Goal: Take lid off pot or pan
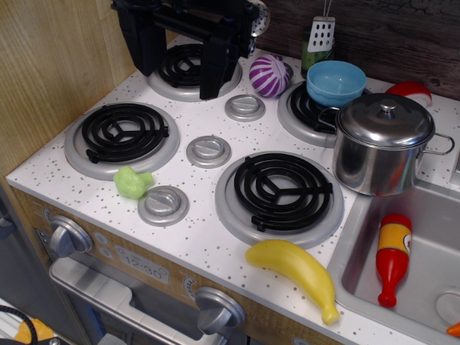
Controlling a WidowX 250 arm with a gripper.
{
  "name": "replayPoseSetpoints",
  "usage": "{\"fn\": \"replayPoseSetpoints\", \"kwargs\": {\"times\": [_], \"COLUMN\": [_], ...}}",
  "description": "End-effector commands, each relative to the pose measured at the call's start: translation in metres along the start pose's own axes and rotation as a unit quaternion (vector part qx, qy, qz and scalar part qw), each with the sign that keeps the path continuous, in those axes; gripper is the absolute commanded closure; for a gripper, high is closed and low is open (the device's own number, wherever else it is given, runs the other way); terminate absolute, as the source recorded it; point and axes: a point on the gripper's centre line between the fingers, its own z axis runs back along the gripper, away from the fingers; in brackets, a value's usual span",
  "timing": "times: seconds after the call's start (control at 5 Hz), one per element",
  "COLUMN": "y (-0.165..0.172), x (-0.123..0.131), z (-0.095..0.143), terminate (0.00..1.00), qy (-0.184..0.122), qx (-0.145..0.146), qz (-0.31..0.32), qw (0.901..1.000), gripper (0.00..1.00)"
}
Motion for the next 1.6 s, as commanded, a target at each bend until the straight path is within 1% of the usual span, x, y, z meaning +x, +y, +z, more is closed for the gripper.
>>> {"fn": "replayPoseSetpoints", "kwargs": {"times": [0.0, 0.2, 0.4, 0.6, 0.8, 1.0, 1.2, 1.4], "y": [0.0, -0.021, -0.041, -0.061, -0.087, -0.102, -0.113, -0.115], "x": [0.0, 0.026, 0.054, 0.072, 0.09, 0.103, 0.122, 0.138], "z": [0.0, 0.005, 0.002, -0.005, -0.017, -0.019, -0.026, -0.039], "terminate": [0.0, 0.0, 0.0, 0.0, 0.0, 0.0, 0.0, 0.0], "qy": [0.0, -0.009, -0.028, -0.057, -0.095, -0.103, -0.105, -0.113], "qx": [0.0, 0.004, -0.004, -0.017, 0.001, 0.001, -0.007, -0.023], "qz": [0.0, 0.018, 0.024, 0.029, 0.013, -0.01, -0.028, -0.037], "qw": [1.0, 0.9998, 0.9993, 0.9978, 0.9954, 0.9946, 0.9941, 0.9927], "gripper": [0.0, 0.0, 0.0, 0.0, 0.0, 0.0, 0.0, 0.0]}}
